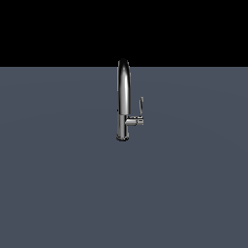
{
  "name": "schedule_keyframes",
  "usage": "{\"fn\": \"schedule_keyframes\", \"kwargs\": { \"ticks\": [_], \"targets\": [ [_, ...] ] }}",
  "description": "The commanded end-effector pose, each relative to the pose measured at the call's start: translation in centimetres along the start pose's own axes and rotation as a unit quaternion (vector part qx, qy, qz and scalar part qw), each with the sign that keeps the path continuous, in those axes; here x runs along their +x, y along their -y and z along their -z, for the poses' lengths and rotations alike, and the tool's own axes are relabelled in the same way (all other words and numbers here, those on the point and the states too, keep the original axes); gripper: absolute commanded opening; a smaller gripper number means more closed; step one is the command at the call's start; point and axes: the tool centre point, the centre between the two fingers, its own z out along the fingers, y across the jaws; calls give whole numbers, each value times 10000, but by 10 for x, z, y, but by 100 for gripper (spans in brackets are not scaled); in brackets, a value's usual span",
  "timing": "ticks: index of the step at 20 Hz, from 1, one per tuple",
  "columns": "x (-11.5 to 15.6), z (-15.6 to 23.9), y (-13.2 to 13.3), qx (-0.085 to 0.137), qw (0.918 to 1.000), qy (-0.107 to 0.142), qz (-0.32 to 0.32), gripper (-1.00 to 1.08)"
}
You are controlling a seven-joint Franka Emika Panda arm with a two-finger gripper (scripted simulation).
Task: Turn on the faucet by rotating a designated handle.
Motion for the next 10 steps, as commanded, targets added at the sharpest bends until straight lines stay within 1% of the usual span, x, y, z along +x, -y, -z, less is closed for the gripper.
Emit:
{"fn": "schedule_keyframes", "kwargs": {
  "ticks": [1, 6, 10],
  "targets": [
    [16, -1, 2, 180, 9995, 182, -169, -100],
    [47, -5, 4, 542, 9957, 550, -506, -100],
    [72, -10, 5, 838, 9898, 849, -778, -100]
  ]
}}
